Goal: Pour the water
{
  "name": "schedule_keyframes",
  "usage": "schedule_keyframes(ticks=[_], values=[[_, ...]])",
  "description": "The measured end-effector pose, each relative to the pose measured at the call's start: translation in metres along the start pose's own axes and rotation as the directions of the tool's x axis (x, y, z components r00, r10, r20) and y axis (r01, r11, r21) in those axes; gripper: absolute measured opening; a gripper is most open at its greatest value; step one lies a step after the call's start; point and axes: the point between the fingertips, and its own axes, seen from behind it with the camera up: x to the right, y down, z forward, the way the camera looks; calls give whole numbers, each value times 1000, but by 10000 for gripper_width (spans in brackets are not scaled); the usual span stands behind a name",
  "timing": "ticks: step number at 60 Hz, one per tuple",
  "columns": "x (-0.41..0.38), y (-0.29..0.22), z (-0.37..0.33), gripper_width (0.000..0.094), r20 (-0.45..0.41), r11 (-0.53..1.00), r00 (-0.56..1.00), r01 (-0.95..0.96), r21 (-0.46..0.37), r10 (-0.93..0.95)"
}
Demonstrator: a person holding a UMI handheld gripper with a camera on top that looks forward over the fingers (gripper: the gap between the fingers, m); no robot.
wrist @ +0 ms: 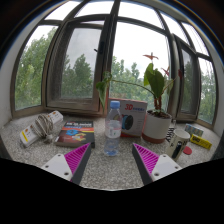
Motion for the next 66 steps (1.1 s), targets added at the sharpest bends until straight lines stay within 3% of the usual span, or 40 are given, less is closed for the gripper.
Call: schedule_keyframes(ticks=[8,22,25,31,45,50,58,66], values=[[1,-12,71,851,-4,999,1000,21,26,-21],[2,1,172,819,9,998,998,-58,-15,58],[-1,2,183,744,20,998,998,-61,-5,61],[0,-6,192,494,32,997,998,-63,42,62],[-16,-18,181,270,104,995,994,-43,91,33],[-20,-36,159,271,127,992,991,-55,113,40],[-25,-91,109,270,232,960,955,-225,167,183],[-22,-161,47,271,449,825,788,-538,172,421]])
